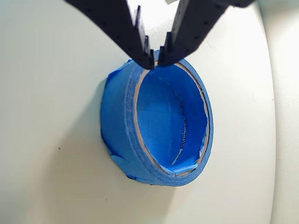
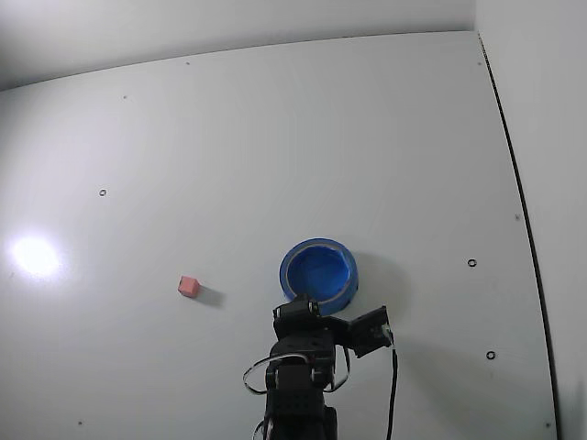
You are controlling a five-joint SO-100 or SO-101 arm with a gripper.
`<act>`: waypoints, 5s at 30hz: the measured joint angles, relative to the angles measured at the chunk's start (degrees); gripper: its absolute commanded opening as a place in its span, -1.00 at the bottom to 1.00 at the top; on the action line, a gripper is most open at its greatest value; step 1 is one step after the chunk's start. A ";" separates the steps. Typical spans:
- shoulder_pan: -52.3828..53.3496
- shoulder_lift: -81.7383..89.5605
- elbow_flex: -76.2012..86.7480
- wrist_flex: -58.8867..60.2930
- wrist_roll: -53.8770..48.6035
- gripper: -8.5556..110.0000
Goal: Grasp a block and put it in the bin.
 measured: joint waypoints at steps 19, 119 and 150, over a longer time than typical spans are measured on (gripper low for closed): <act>-0.70 0.00 0.00 0.00 -0.26 -0.86; -36.47 -89.03 -86.48 31.29 -52.65 -0.50; -32.17 -96.15 -87.63 31.29 -56.43 -0.50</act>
